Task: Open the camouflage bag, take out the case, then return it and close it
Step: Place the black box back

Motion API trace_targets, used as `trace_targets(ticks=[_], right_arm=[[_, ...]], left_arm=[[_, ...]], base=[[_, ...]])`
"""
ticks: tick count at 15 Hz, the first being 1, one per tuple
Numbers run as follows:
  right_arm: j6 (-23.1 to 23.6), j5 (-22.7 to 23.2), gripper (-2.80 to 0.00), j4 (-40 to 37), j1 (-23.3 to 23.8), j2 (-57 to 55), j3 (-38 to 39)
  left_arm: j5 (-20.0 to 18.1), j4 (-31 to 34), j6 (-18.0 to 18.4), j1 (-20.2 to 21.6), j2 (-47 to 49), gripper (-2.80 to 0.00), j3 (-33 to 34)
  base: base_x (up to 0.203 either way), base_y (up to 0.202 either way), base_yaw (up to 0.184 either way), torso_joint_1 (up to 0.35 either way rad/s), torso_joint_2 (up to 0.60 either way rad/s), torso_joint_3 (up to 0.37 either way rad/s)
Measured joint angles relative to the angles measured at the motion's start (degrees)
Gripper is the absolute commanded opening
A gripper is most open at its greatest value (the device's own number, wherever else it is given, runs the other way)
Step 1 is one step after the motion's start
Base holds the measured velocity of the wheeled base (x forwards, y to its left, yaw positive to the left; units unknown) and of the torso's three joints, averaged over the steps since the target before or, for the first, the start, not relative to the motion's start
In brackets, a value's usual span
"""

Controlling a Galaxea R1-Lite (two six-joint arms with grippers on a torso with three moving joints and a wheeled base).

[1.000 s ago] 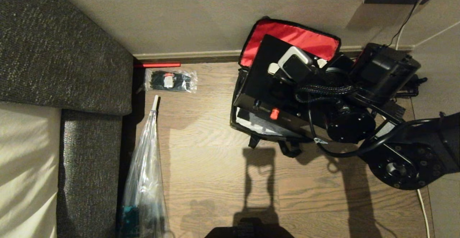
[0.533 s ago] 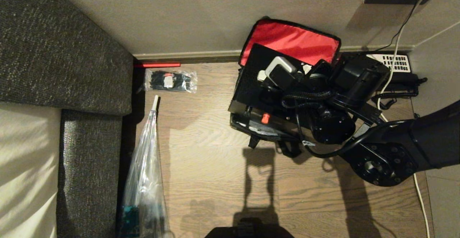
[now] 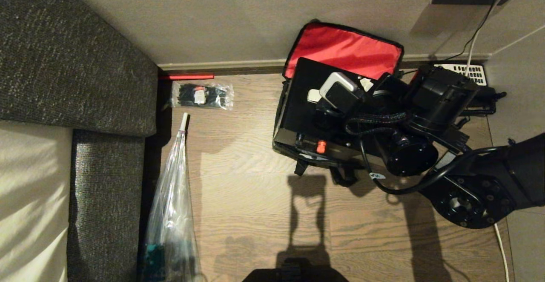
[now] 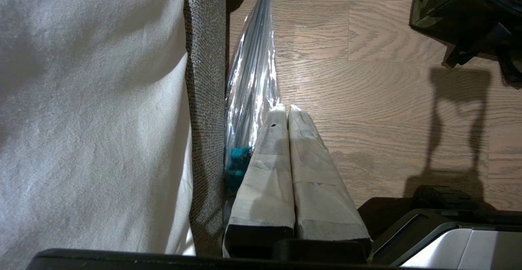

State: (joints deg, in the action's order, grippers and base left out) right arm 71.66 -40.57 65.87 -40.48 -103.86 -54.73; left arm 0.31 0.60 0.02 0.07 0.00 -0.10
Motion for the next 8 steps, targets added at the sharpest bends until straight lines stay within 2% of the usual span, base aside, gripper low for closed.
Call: trace_targets(ticks=[8], right_arm=[[-0.57,3.00,-2.80,1.77,3.55,0.43,3.88]], left_arm=[[0.02,0.00,-0.02,0.00,0.00,-2.80,0.00]], base=[[0.000,0.000,0.000,0.000,0.00,0.000]])
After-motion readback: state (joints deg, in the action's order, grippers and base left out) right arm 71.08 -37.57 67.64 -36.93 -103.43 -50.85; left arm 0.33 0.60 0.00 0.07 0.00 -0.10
